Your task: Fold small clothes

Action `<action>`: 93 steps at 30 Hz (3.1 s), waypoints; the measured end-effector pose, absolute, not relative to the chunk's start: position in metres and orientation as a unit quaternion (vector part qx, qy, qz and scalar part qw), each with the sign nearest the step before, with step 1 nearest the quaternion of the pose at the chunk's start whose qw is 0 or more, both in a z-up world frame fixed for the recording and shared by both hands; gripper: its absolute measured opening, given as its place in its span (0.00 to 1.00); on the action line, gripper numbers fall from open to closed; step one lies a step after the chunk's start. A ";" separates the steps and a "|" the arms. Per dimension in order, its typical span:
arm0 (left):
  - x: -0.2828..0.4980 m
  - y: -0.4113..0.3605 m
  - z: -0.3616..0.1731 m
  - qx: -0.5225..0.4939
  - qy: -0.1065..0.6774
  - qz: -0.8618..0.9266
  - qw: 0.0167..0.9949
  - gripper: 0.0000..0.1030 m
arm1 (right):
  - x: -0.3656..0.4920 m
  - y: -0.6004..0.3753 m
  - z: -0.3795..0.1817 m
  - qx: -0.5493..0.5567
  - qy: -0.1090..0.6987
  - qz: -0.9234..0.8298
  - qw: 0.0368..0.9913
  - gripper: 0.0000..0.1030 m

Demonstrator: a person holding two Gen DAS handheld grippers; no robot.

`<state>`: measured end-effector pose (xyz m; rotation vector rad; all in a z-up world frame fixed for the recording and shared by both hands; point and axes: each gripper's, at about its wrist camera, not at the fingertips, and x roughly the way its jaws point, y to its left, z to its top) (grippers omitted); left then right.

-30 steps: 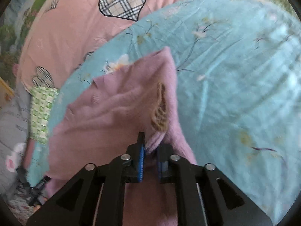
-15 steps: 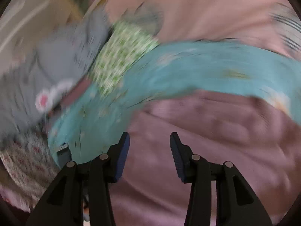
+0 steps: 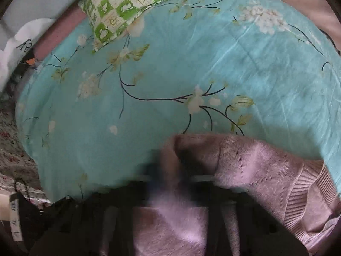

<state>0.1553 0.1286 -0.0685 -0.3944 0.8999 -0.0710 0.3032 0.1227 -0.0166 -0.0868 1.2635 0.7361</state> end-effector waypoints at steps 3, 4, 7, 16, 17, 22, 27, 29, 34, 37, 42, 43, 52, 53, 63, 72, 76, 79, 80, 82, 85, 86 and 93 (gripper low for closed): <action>0.153 0.136 -0.062 -0.200 0.412 -0.021 0.889 0.08 | 0.300 0.092 0.022 0.080 0.461 0.380 0.798 0.06; 0.152 0.139 -0.060 -0.207 0.404 -0.017 0.891 0.08 | 0.296 0.082 0.027 0.120 0.425 0.392 0.807 0.06; 0.153 0.146 -0.064 -0.216 0.412 -0.009 0.885 0.08 | 0.292 0.080 0.013 0.137 0.404 0.373 0.824 0.06; 0.146 0.156 -0.071 -0.225 0.432 -0.024 0.873 0.17 | 0.309 0.074 -0.018 0.137 0.458 0.303 0.825 0.11; 0.141 0.158 -0.068 -0.219 0.433 -0.025 0.874 0.20 | 0.308 0.066 -0.010 0.149 0.448 0.301 0.828 0.11; 0.118 0.164 -0.053 -0.211 0.427 -0.023 0.879 0.25 | 0.273 0.018 0.028 0.184 0.415 0.296 0.840 0.12; 0.109 0.163 -0.033 -0.222 0.414 -0.028 0.883 0.34 | 0.203 -0.052 0.033 0.208 0.411 0.248 0.852 0.38; 0.114 0.157 -0.025 -0.212 0.409 -0.027 0.887 0.35 | 0.175 -0.086 0.026 0.211 0.408 0.215 0.862 0.39; 0.135 0.133 -0.007 -0.178 0.401 -0.045 0.898 0.41 | 0.131 -0.170 0.002 0.240 0.419 0.128 0.866 0.39; 0.156 0.114 -0.002 -0.150 0.404 -0.055 0.900 0.45 | 0.121 -0.204 -0.009 0.255 0.431 0.084 0.862 0.39; 0.181 0.094 -0.010 -0.111 0.422 -0.054 0.898 0.47 | 0.100 -0.248 -0.004 0.249 0.405 -0.014 0.880 0.39; 0.186 0.093 -0.015 -0.107 0.429 -0.051 0.896 0.47 | 0.100 -0.252 -0.004 0.234 0.411 -0.038 0.880 0.41; 0.198 0.097 -0.041 -0.108 0.465 -0.028 0.878 0.47 | 0.110 -0.258 -0.028 0.230 0.446 -0.018 0.865 0.05; 0.197 0.097 -0.042 -0.105 0.467 -0.029 0.878 0.47 | 0.107 -0.262 -0.023 0.240 0.432 -0.018 0.869 0.05; 0.180 0.085 -0.043 -0.068 0.480 -0.020 0.874 0.50 | 0.077 -0.273 -0.021 0.266 0.432 -0.041 0.861 0.14; 0.103 0.093 -0.021 -0.075 0.474 -0.034 0.877 0.56 | 0.001 -0.250 0.018 0.245 0.382 0.027 0.891 0.42; 0.056 0.091 -0.019 -0.081 0.480 -0.042 0.872 0.63 | -0.032 -0.244 0.020 0.240 0.374 0.045 0.895 0.42; 0.022 0.087 -0.025 -0.100 0.498 -0.059 0.859 0.64 | -0.053 -0.239 0.018 0.238 0.370 0.053 0.896 0.42; 0.015 0.085 -0.028 -0.103 0.506 -0.061 0.854 0.64 | -0.059 -0.238 0.017 0.236 0.370 0.053 0.897 0.42; 0.001 0.079 -0.034 -0.111 0.523 -0.068 0.842 0.64 | -0.072 -0.234 0.016 0.231 0.371 0.056 0.898 0.42; -0.014 0.065 -0.041 -0.120 0.544 -0.079 0.827 0.68 | -0.088 -0.230 0.015 0.225 0.371 0.063 0.899 0.42; -0.017 0.059 -0.044 -0.123 0.549 -0.086 0.822 0.69 | -0.095 -0.229 0.014 0.224 0.370 0.064 0.899 0.42; -0.027 0.034 -0.055 -0.066 0.557 -0.062 0.826 0.55 | -0.132 -0.229 0.012 0.231 0.367 0.065 0.899 0.42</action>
